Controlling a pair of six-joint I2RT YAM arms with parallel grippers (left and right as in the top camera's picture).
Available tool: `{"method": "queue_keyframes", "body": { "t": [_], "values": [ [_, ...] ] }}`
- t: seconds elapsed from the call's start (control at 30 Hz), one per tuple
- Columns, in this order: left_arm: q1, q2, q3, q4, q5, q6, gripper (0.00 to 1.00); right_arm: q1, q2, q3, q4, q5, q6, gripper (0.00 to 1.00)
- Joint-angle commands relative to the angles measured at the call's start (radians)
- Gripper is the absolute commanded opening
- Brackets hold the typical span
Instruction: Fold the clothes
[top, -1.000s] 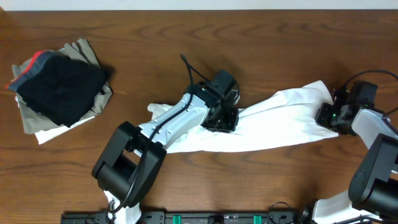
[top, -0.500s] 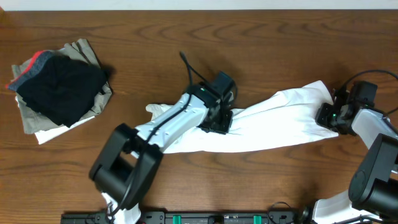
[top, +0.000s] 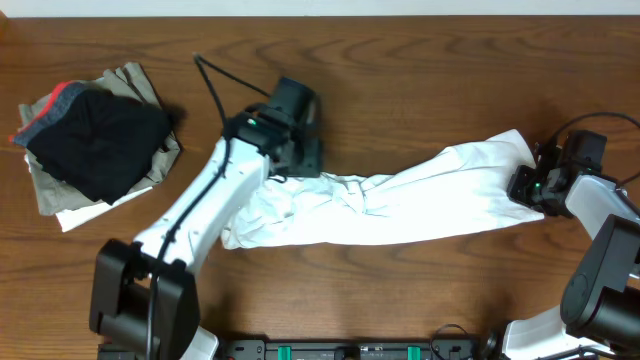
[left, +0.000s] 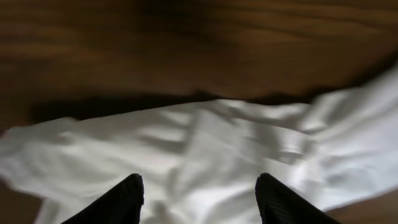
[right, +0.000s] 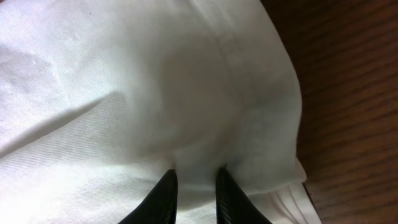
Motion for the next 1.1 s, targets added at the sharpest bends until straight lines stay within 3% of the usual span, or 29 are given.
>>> {"method": "queue_keyframes", "body": {
  "t": [0.0,0.23,0.77,0.87,0.97,1.07],
  "values": [
    [0.039,0.065,0.011,-0.021,0.025,0.006,0.62,0.001,0.017,-0.029,-0.006,0.0,0.014,0.2],
    [0.037,0.158,0.011,-0.039,0.156,0.01,0.62,0.001,0.017,-0.029,-0.006,0.0,0.014,0.2],
    [-0.016,0.203,0.01,-0.051,0.165,0.035,0.61,0.001,0.017,-0.029,-0.01,0.0,0.014,0.21],
    [-0.016,0.217,0.01,-0.05,0.165,0.035,0.46,0.001,0.017,-0.029,-0.01,0.0,0.014,0.21],
    [-0.016,0.216,0.01,-0.042,0.165,0.035,0.06,0.001,0.017,-0.029,-0.013,0.0,0.014,0.21],
    [-0.016,0.201,0.011,-0.03,0.166,0.044,0.06,0.001,0.017,-0.029,-0.013,0.0,0.014,0.21]
  ]
}}
